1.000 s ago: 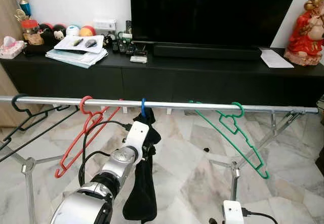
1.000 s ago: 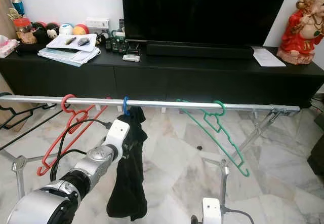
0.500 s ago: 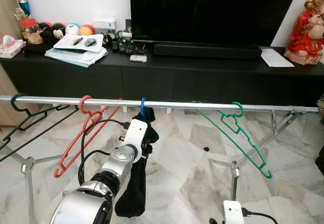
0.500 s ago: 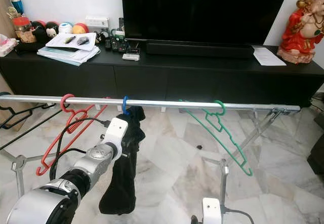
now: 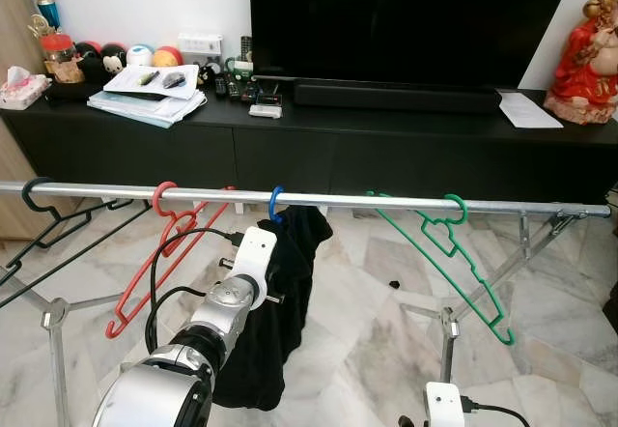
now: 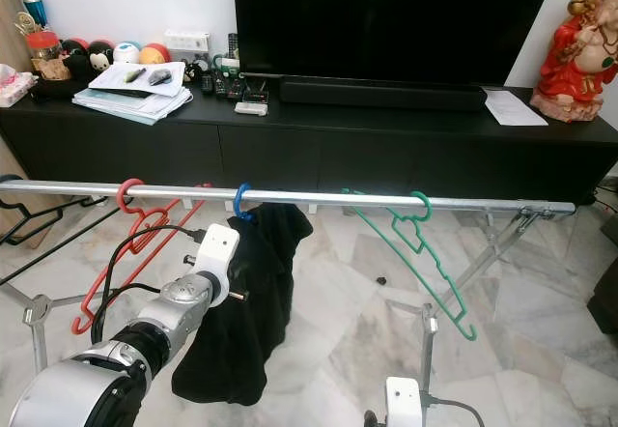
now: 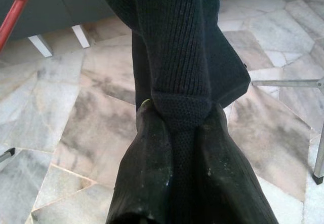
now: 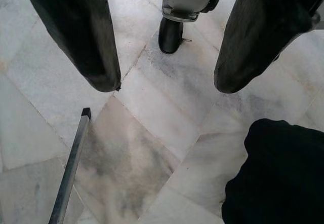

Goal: Hang hanger

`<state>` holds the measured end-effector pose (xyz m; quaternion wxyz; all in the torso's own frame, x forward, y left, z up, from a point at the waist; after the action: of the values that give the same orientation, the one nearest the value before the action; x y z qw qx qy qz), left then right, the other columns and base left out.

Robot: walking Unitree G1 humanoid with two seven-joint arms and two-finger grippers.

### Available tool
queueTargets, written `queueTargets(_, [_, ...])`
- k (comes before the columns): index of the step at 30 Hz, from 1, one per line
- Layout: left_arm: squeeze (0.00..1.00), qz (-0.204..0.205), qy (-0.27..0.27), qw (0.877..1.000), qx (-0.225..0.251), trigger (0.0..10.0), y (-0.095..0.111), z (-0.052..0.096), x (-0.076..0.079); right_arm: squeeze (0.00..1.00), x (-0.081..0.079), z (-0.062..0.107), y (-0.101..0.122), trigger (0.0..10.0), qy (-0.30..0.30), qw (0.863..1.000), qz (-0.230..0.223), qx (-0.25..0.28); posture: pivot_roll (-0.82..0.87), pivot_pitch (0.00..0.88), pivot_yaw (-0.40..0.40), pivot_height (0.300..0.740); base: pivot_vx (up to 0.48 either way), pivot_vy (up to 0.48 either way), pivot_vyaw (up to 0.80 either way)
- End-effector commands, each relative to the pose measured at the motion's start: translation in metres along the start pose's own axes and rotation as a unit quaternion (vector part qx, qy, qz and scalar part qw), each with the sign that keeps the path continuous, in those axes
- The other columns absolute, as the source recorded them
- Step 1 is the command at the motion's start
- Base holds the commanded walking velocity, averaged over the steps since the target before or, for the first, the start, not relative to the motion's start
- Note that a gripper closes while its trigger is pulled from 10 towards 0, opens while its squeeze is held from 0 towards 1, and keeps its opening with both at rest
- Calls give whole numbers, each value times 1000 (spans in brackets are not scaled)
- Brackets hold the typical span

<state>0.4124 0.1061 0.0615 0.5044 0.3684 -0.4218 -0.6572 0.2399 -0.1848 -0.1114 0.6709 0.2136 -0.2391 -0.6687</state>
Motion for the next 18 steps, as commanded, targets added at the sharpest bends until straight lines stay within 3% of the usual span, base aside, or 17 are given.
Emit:
queueTargets(1, [0,3,-2,1000,14,0,2,1,-2,0,2,1,-5,10000,-2,1000,1,-9,64,24,-60,740,0,0,0])
queueTargets(4, [0,3,-1,1000,23,0,4,1,-5,0,3,1,-6,10000,-2,1000,2,-10,65,23,-60,740,0,0,0])
queueTargets(7, [0,-28,5,999,39,0,8,3,-10,0,2,1,-7,10000,-1,1000,2,-10,61,22,-58,740,0,0,0])
queueTargets(18, [0,1,26,987,157,0,36,15,-26,0,4,2,-11,10000,-2,1000,4,-14,65,19,-68,740,0,0,0])
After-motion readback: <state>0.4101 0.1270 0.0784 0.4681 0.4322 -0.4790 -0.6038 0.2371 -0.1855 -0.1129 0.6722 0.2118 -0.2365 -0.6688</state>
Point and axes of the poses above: a point about 5 cm out from each wrist's last joint towards the gripper, its own z axis pointing back from the gripper into the wrist, its own y axis along the axis of the wrist's last joint, x = y × z, the point moved 5 cm from there along -z, pointing out of the wrist towards the gripper, and after that the axes turned 3 degrees about z, right-handed, at the moved point
